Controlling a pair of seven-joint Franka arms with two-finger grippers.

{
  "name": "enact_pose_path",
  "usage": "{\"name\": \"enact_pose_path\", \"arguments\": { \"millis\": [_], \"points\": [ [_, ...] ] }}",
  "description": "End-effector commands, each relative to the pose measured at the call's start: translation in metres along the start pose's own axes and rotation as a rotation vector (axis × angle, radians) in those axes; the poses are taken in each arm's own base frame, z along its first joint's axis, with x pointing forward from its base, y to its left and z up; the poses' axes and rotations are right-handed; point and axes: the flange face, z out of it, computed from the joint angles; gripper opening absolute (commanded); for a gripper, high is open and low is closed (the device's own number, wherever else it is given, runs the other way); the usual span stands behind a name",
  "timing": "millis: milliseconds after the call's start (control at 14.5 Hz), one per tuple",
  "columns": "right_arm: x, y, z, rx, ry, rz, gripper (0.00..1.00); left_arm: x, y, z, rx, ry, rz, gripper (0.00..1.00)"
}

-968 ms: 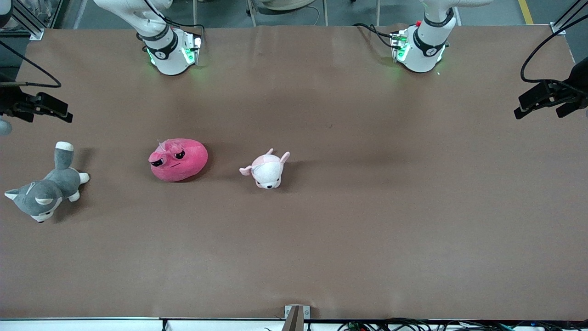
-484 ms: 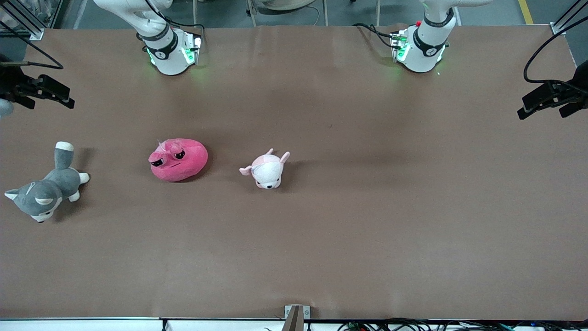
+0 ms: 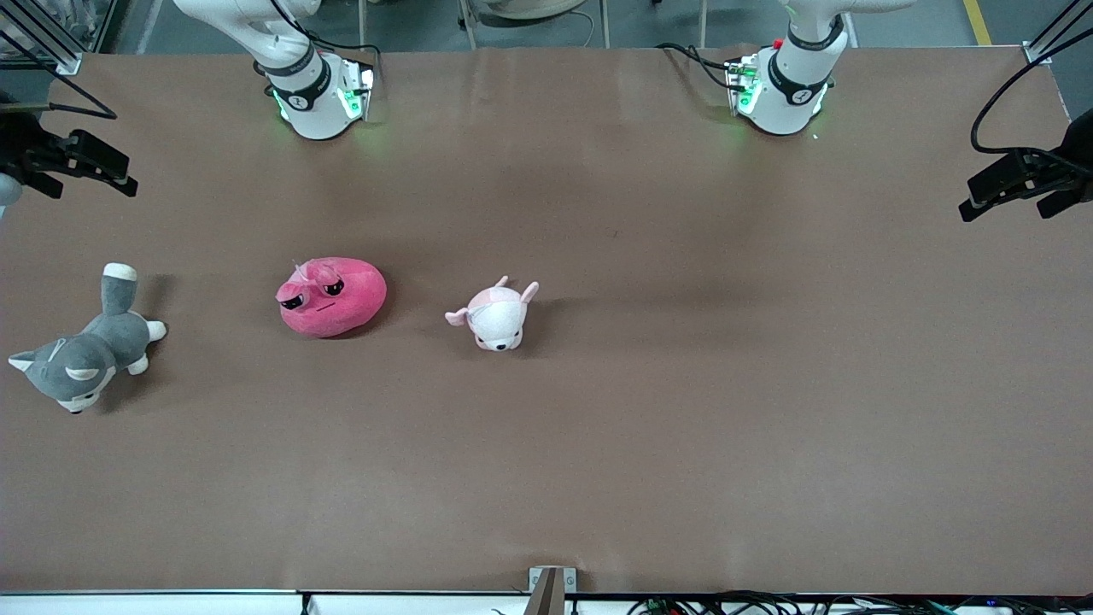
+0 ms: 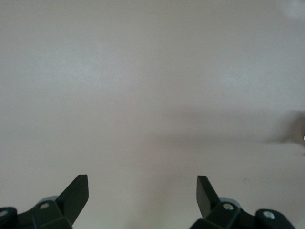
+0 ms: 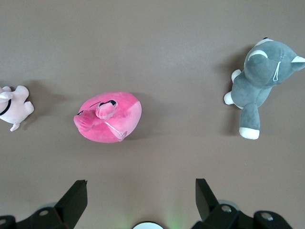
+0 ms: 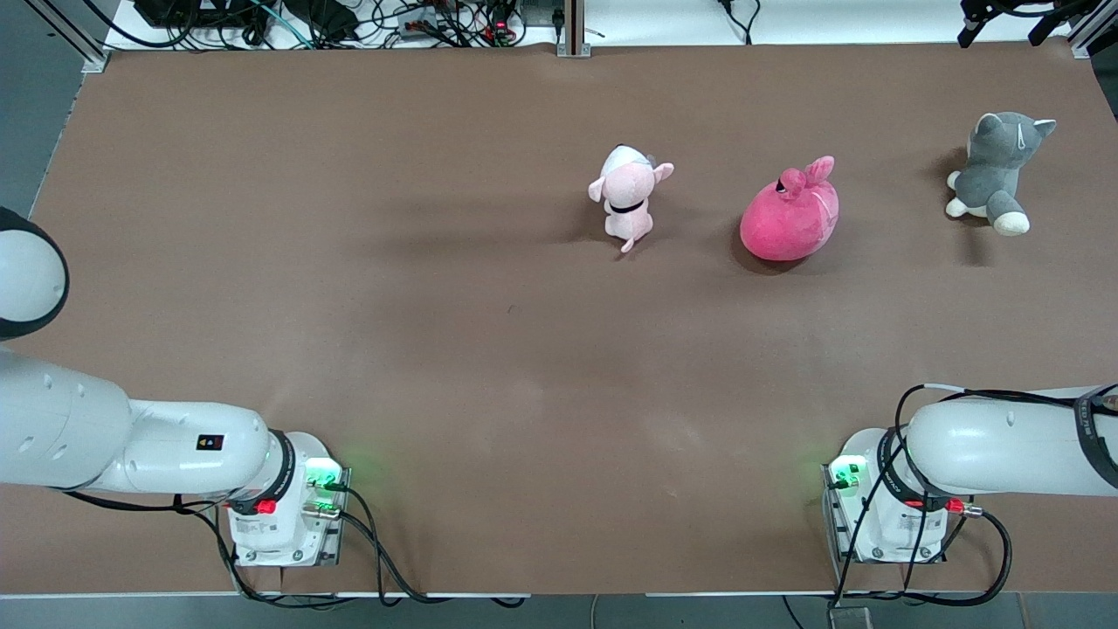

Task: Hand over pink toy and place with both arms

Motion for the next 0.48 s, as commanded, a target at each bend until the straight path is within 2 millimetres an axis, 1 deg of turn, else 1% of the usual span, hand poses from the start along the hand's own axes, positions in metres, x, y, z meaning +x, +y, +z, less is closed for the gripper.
{"name": "enact_pose_path", "arguments": {
  "millis": [0,415],
  "points": [
    [-0.0081,-0.0014,-0.0063,-0.006,0.004,-0.01,1.0,-0.0014,0.0001,-0.0068,0.017,0.006,0.016,1.0],
    [-0.0062,-0.0003,-0.0075,-0.002,0.018,-0.007,1.0,-0.0014,0.0001,-0.0068,0.017,0.006,0.016,1.0]
  ]
}}
